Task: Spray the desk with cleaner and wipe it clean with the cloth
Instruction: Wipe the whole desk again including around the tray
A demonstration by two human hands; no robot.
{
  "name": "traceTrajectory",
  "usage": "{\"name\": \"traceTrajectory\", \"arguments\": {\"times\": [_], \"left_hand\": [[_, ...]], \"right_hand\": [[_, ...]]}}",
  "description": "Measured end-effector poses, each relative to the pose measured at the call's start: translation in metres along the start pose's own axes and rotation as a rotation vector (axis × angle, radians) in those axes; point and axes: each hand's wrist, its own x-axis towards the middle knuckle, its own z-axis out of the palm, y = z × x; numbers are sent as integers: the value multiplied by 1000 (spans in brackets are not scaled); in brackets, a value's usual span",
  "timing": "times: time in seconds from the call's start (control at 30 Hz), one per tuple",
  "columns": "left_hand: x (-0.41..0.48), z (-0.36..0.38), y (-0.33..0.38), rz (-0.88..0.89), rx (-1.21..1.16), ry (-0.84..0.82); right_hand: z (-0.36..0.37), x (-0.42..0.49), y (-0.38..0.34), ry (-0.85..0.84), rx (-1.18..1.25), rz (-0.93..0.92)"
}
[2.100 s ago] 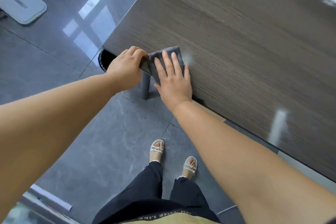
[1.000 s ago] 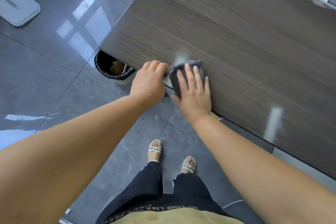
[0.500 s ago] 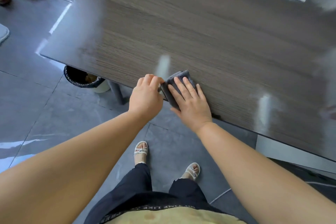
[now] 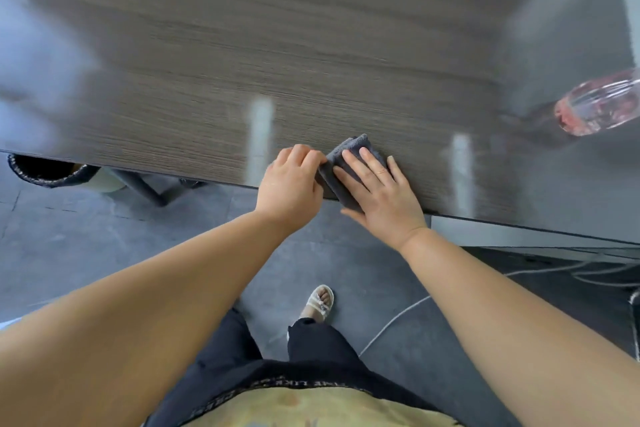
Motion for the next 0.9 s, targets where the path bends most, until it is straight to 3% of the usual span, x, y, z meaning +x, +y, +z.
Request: {"name": "traceTrajectory", "arguments": {"times": [0.47,0.67,0.77,0.83,0.9], "left_hand": [[43,70,122,264,88,-68],[57,81,161,228,15,-248],[69,77,182,109,-106,-367],[84,70,199,-119,-267,-543],[99,59,214,-443,-598,-772]], "right_hand": [[-14,-124,132,-94,29,104],[-25,-155,155,-116,140,212],[-40,-165,152,-63,296,299],[-57,-159,153,-14,431,401],[-76,-141,159,1,506,429]]}}
